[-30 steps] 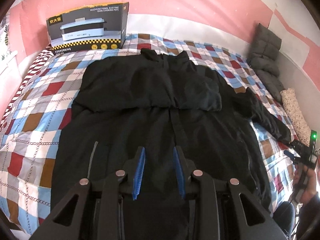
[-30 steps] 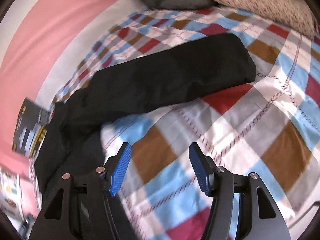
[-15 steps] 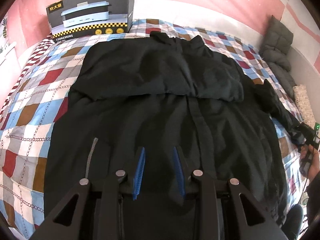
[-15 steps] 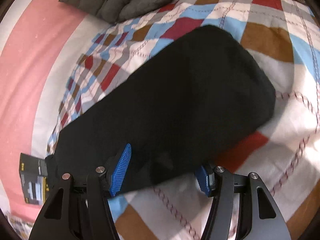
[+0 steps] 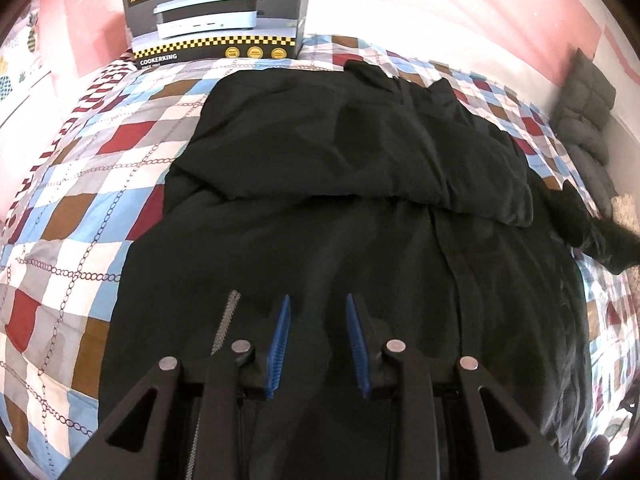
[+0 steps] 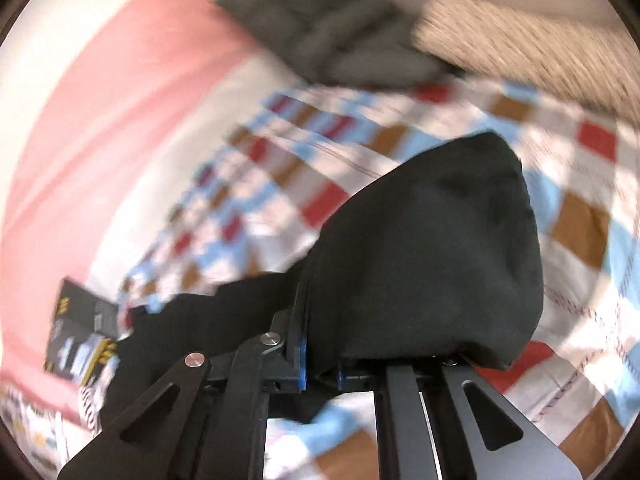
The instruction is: Fold large clothes
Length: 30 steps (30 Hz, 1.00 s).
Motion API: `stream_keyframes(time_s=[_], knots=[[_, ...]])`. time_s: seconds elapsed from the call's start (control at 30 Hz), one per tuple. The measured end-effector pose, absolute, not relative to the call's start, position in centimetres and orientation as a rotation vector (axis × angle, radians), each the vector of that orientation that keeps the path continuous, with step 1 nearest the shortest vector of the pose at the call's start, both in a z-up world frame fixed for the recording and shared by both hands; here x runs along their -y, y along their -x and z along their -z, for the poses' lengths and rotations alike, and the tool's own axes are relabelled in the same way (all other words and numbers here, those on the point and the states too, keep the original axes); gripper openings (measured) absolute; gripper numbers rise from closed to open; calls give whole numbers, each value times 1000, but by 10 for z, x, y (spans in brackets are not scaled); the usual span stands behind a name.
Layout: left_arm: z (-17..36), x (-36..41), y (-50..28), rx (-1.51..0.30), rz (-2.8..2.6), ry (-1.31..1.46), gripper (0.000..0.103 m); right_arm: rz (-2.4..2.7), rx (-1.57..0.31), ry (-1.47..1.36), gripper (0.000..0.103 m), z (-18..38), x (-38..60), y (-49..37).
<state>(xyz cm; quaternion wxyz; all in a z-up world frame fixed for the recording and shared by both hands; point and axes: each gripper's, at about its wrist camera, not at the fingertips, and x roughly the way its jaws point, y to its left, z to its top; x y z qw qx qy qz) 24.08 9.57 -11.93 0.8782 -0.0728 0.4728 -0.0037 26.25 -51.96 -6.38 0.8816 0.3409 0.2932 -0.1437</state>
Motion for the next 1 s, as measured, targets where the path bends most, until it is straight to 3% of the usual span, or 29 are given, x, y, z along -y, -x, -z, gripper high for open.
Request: stream_keyframes(time_s=[0.2, 0.4, 0.53, 0.7, 0.8, 0.87, 0.9, 1.0], knots=[[114, -111, -237, -958, -2, 189, 31, 95, -516, -536, 10, -29, 438, -289], [113, -137, -230, -939, -39, 249, 31, -118, -526, -386, 10, -70, 330, -327], [115, -156, -225, -932, -61, 281, 31, -223, -593, -302, 10, -59, 258, -349], [119, -179, -219, -930, -87, 312, 31, -321, -741, -176, 11, 0, 159, -379], [120, -191, -215, -928, -105, 325, 31, -364, -865, -113, 21, 51, 120, -395], [122, -196, -213, -931, -112, 332, 31, -407, -942, -91, 36, 80, 104, -400], [122, -197, -213, -932, -113, 334, 31, -419, -982, -73, 37, 94, 97, -402], [120, -198, -214, -930, -107, 337, 31, -457, -979, -60, 51, 101, 96, -387]])
